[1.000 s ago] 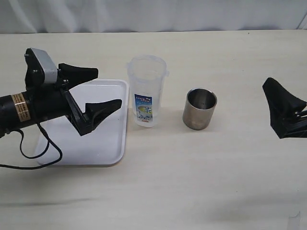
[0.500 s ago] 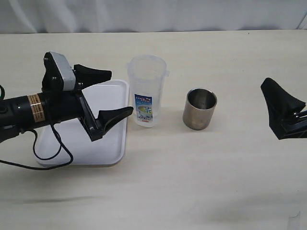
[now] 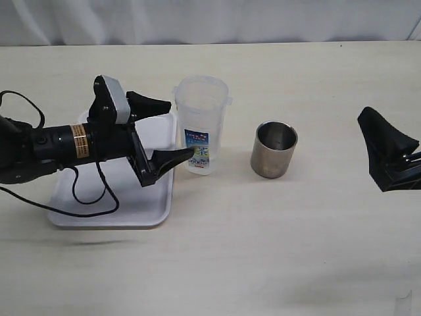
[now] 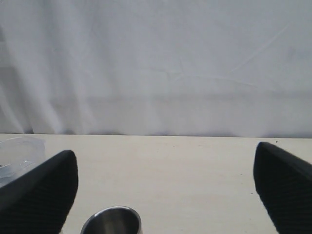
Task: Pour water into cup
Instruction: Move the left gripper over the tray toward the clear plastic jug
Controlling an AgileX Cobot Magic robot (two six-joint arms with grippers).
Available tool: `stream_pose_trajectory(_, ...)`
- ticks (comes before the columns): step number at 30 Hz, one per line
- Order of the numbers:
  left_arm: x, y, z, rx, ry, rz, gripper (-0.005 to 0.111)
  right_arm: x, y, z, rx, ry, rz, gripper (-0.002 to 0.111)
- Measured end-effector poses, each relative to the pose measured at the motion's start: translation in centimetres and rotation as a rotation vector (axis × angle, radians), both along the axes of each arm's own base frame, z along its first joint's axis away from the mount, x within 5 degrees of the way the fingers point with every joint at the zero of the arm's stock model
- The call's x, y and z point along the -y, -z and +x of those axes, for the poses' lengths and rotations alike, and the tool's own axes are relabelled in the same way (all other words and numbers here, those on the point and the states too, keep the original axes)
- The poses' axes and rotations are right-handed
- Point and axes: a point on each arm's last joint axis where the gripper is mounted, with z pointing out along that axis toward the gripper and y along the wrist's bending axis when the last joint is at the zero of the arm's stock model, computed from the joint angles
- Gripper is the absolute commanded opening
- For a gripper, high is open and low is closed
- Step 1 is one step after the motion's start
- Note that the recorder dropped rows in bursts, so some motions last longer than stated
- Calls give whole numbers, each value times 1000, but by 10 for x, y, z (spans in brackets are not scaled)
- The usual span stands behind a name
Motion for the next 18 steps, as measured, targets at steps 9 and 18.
stream_pose_trajectory(9, 8, 8, 13, 22, 71, -4, 93, 0, 0, 0, 0, 0, 0, 91)
stream_pose_trajectory(18, 17, 12, 19, 37, 108, -23, 93, 0, 0, 0, 0, 0, 0, 91)
